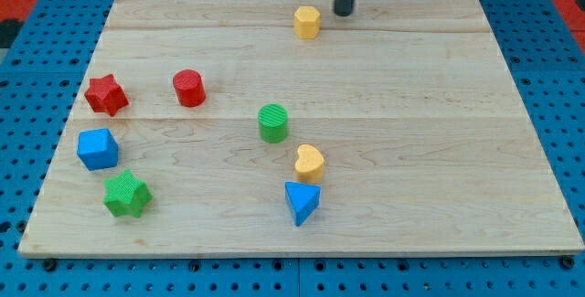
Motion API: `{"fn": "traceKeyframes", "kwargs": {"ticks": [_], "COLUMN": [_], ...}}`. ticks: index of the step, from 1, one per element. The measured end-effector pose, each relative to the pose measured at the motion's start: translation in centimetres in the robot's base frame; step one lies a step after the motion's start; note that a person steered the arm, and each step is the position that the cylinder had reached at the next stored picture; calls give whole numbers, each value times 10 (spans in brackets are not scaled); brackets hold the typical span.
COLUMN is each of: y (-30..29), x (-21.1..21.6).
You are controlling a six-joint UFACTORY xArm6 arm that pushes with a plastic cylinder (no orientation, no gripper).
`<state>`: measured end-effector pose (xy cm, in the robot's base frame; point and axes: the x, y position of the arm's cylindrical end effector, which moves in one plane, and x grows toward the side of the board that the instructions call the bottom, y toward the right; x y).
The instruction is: Push the yellow hexagon closer to the green circle
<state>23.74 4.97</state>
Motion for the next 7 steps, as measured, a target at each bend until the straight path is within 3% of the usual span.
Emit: {"fn": "traceKeyframes", "kwargs": {"ticks": [1,3,5,6,7], "y": [-53,-103,-155,-155,-154], "x": [56,36,113,126,95]}}
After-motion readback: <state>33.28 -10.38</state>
